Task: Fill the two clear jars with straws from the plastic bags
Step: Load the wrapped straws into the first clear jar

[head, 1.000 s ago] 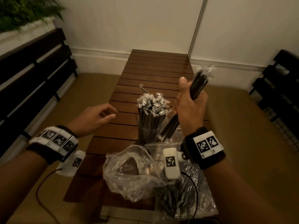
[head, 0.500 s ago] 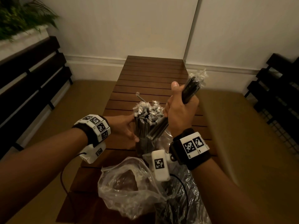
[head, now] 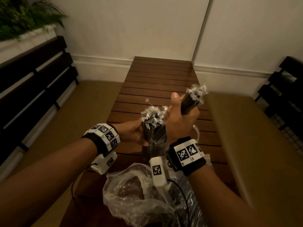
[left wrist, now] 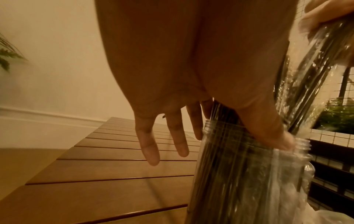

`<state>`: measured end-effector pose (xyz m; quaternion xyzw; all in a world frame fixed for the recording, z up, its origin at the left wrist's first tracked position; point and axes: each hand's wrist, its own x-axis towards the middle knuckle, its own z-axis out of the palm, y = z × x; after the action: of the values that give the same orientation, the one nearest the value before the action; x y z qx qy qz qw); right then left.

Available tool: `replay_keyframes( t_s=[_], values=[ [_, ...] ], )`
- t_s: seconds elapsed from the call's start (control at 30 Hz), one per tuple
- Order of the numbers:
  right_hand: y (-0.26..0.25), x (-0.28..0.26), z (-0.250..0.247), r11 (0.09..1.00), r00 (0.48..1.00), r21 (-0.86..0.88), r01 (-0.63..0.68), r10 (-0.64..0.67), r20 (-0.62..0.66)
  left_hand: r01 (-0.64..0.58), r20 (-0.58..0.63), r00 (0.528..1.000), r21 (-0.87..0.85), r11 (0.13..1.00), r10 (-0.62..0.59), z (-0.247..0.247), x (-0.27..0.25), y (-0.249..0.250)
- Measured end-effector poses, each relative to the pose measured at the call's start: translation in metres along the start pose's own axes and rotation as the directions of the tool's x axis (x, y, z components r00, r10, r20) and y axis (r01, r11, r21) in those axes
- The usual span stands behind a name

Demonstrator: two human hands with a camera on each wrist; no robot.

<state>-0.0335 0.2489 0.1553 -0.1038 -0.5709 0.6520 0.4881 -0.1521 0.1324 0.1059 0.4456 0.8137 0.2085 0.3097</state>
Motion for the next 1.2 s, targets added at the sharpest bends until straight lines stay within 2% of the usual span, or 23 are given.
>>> replay_keyframes(
  t_s=[0.17,0.2,0.3,0.37,0.47,0.57,0.7,0.83,0.9,0.97,1.0,1.07,1.2],
  values=[
    [0.022,-0.013,-0.008,0.982,0.998,-0.187,-0.028,0.037,0.044,-0.012,0.000,1.000,0.001,1.000,0.012,-0.001,0.001,0.001],
    [0.025,-0.016,-0.009,0.956,0.997,-0.294,-0.003,0.025,0.071,-0.021,-0.005,1.000,-0.006,1.000,0.020,0.000,0.000,0.002],
    [0.039,-0.020,-0.018,0.790,0.990,-0.601,0.122,-0.055,0.129,-0.030,-0.011,0.999,-0.008,1.000,0.030,0.000,0.001,0.003],
    [0.045,-0.025,-0.025,0.740,0.979,-0.660,0.127,0.015,0.204,-0.025,-0.005,1.000,-0.024,0.999,0.025,0.000,0.001,0.003],
    [0.046,-0.027,-0.032,0.644,0.929,-0.742,0.183,0.134,0.346,-0.031,0.006,1.000,-0.025,0.999,0.031,0.000,0.002,0.002],
    [0.045,-0.020,-0.033,0.609,0.913,-0.773,0.178,0.190,0.360,-0.025,0.011,1.000,-0.034,0.999,0.025,0.002,0.002,0.002],
    [0.044,-0.018,-0.033,0.613,0.912,-0.770,0.179,0.190,0.363,-0.016,0.016,1.000,-0.045,0.999,0.017,0.001,0.001,0.003],
    [0.032,-0.015,-0.033,0.711,0.939,-0.679,0.184,0.076,0.335,-0.020,0.036,0.999,-0.061,0.998,0.022,0.001,-0.001,0.005],
    [0.021,-0.007,-0.029,0.717,0.933,-0.644,0.267,-0.024,0.360,-0.013,0.033,0.999,-0.055,0.998,0.014,0.001,-0.001,0.006],
    [0.015,0.001,-0.025,0.631,0.886,-0.665,0.399,-0.078,0.458,-0.005,0.028,1.000,-0.055,0.998,0.006,0.000,0.000,0.006],
    [0.012,0.002,-0.023,0.569,0.853,-0.685,0.456,-0.059,0.518,-0.013,0.027,1.000,-0.052,0.999,0.014,0.000,0.000,0.006],
    [0.013,0.001,-0.023,0.470,0.795,-0.720,0.510,0.062,0.604,-0.016,0.020,1.000,-0.044,0.999,0.017,0.000,0.000,0.005],
    [0.015,-0.005,-0.028,0.340,0.734,-0.774,0.534,0.268,0.624,-0.007,0.028,1.000,-0.040,0.999,0.008,0.001,0.001,0.004]
  ],
)
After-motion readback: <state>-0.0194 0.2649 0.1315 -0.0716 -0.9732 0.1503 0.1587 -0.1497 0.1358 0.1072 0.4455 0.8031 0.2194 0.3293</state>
